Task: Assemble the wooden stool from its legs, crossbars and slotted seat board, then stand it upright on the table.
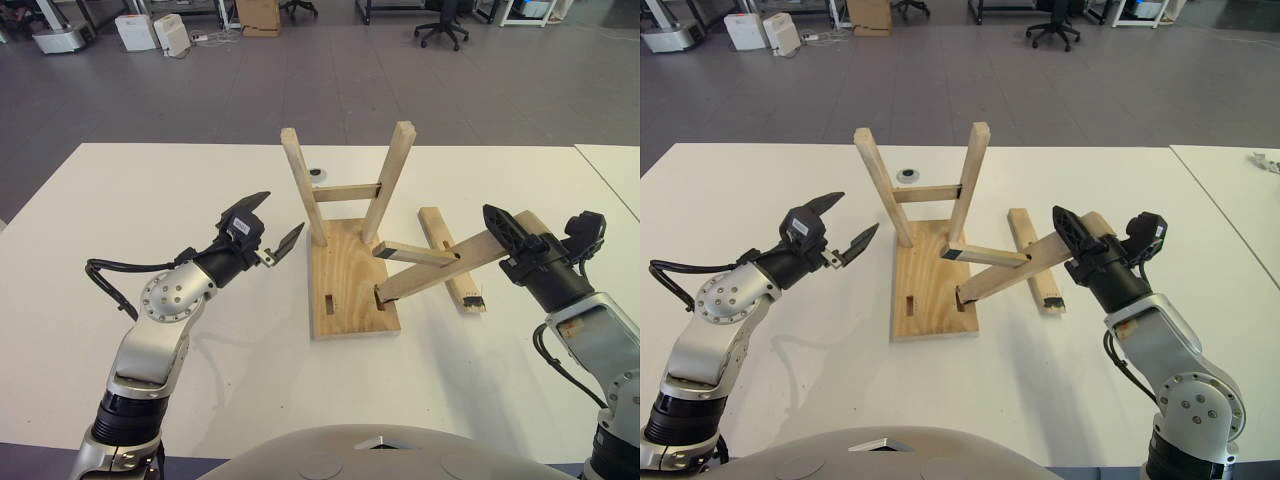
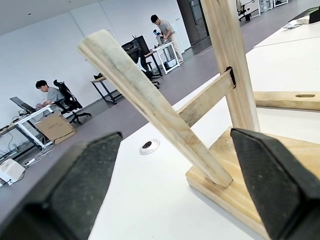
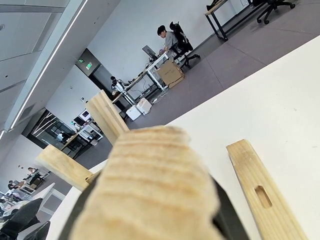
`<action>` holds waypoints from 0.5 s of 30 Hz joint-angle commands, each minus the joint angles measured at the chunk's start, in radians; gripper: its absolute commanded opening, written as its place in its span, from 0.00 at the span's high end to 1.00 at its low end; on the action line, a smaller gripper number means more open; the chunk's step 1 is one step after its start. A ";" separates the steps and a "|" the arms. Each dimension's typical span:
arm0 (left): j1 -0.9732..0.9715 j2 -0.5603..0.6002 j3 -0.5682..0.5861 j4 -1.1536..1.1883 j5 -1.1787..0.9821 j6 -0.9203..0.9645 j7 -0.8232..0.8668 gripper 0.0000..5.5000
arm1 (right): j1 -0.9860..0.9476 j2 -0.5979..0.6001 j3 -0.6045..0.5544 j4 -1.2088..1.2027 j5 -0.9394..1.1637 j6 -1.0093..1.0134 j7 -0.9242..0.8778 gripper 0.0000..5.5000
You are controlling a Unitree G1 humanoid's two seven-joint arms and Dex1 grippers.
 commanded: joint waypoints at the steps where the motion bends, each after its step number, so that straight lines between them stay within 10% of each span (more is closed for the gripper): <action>1: -0.001 -0.006 0.010 0.005 0.008 -0.004 0.009 0.27 | 0.006 -0.033 0.009 0.008 0.047 -0.007 -0.023 0.82; 15: -0.017 -0.036 -0.003 0.015 0.016 0.000 0.025 0.27 | -0.015 -0.056 0.092 0.013 -0.121 -0.090 -0.024 0.82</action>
